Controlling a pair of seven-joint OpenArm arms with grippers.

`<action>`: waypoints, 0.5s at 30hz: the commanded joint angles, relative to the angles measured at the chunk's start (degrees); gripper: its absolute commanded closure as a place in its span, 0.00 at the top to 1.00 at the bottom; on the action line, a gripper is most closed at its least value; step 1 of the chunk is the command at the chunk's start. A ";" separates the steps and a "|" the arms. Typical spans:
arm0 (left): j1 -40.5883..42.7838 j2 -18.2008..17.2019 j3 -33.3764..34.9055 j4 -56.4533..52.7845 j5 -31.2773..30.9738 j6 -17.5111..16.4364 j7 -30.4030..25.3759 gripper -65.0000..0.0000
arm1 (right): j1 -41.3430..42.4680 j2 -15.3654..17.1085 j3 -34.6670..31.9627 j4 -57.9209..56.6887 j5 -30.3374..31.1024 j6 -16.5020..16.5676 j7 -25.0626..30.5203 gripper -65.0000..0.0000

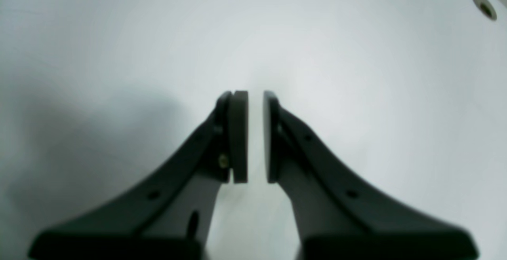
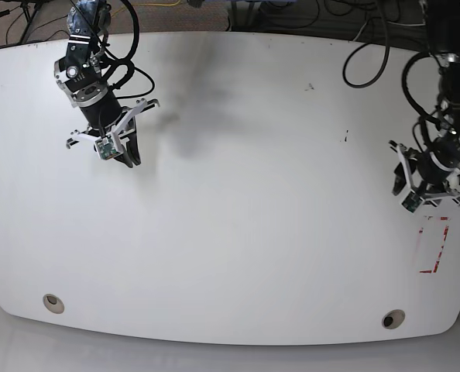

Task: Layout the t-shirt on the table in an organized manner, then fold the t-shirt properly
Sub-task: 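Open the left gripper and lift it off the placed shirt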

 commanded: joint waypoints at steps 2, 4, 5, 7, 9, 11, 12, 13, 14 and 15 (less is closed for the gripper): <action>3.12 7.28 -1.19 3.78 5.09 1.10 -10.92 0.31 | -0.86 0.41 1.71 -1.92 -0.39 -0.25 4.39 0.10; 6.11 11.15 -2.77 4.66 7.11 1.81 -16.37 0.31 | -1.91 0.41 2.41 -2.10 -0.04 -0.25 5.36 0.10; 7.61 12.91 -3.48 5.10 7.64 2.07 -18.84 0.31 | -2.44 0.41 2.50 -2.10 0.40 -0.25 5.63 0.10; 9.98 15.90 -4.53 5.54 7.99 2.77 -22.79 0.31 | -3.49 0.41 2.59 -2.10 1.37 -0.25 5.63 0.10; 12.62 18.36 -5.23 5.63 7.99 3.48 -26.84 0.31 | -4.90 0.58 2.59 -2.10 2.34 -0.25 5.71 0.10; 15.34 19.41 -5.67 5.63 7.99 4.27 -30.44 0.31 | -6.48 1.11 2.59 -1.84 2.95 -0.25 5.80 0.10; 16.57 19.85 -5.76 5.63 7.99 4.71 -31.76 0.31 | -7.27 1.28 2.59 -1.75 3.04 -0.25 5.80 0.10; 18.33 20.20 -5.85 5.63 7.99 5.59 -33.17 0.31 | -8.50 1.64 2.59 -1.57 3.30 -0.25 5.89 0.10; 20.62 20.91 -5.85 5.72 7.72 6.82 -35.10 0.31 | -10.00 1.90 2.59 -1.13 3.92 -0.25 5.89 0.10; 21.58 21.08 -5.94 5.81 7.64 7.34 -35.80 0.31 | -10.70 1.99 2.59 -1.04 4.27 -0.25 5.89 0.10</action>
